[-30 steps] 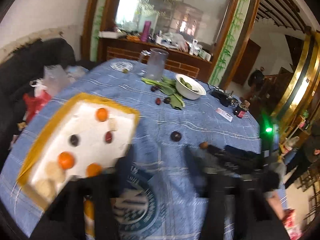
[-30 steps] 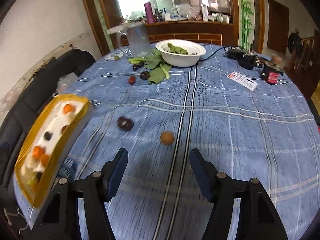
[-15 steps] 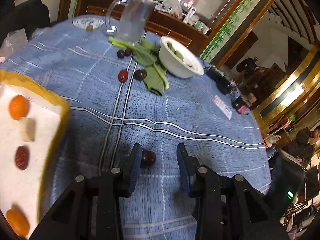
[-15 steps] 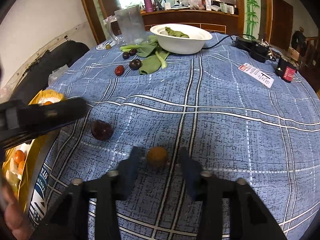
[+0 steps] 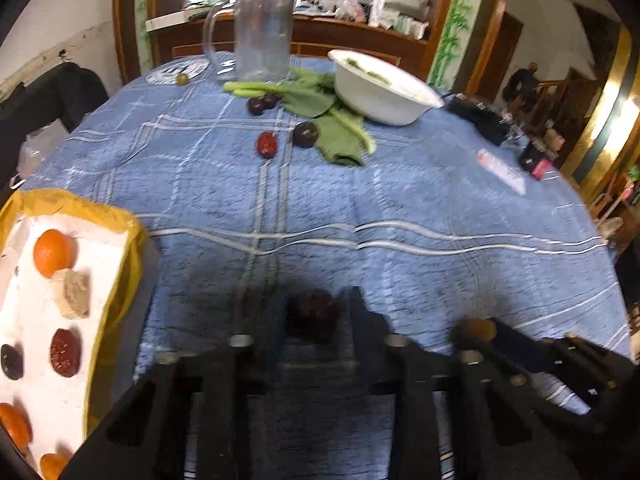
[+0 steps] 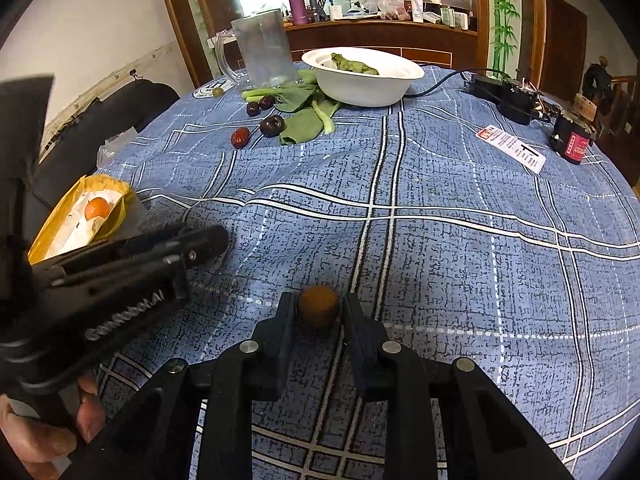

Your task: Organize fruits

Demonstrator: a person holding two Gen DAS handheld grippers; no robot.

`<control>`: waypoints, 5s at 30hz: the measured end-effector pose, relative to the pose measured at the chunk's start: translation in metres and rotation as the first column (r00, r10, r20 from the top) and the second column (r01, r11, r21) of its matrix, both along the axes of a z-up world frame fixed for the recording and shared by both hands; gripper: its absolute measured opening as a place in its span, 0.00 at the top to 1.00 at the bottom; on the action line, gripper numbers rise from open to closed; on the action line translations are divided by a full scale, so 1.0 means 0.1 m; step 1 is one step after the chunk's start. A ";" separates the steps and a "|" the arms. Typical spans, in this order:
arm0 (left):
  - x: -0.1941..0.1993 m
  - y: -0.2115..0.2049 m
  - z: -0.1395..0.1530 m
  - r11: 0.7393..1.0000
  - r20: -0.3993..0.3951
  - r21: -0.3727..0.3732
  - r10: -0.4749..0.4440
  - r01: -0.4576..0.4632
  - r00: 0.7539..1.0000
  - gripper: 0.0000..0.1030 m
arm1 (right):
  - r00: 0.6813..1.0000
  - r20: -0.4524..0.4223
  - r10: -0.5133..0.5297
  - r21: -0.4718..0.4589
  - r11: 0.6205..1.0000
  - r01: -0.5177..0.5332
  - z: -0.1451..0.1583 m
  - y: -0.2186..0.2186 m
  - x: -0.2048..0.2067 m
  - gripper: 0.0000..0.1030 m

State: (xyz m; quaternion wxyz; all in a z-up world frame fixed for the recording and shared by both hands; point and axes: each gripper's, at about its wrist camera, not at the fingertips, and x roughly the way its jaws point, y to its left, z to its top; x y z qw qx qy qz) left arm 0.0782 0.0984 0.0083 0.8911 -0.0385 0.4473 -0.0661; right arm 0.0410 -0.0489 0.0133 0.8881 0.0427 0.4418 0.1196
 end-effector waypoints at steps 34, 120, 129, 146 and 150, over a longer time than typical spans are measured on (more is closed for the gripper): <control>-1.61 1.81 0.62 0.927 0.153 -0.145 0.366 -0.345 0.918 0.78 | 0.964 0.106 0.244 0.237 0.935 -0.263 0.61 1.09 -0.65 0.76; -3.10 1.19 1.19 0.795 0.596 0.082 0.445 -0.602 0.668 0.00 | 0.966 0.246 0.076 -0.018 0.997 -0.074 0.67 0.99 -2.08 0.18; -3.27 1.22 1.31 0.844 0.687 -0.008 0.395 -0.537 0.610 0.00 | 0.957 0.266 0.113 -0.032 0.994 -0.108 0.67 1.07 -2.14 0.16; -2.91 1.35 0.89 0.875 0.394 0.019 0.439 -0.484 0.808 0.00 | 0.954 0.262 0.149 -0.065 0.989 -0.136 0.61 1.21 -2.15 0.12; -2.85 1.38 0.81 0.877 0.344 0.014 0.446 -0.479 0.826 0.00 | 0.957 0.253 0.144 -0.076 0.989 -0.129 0.59 1.22 -2.12 0.12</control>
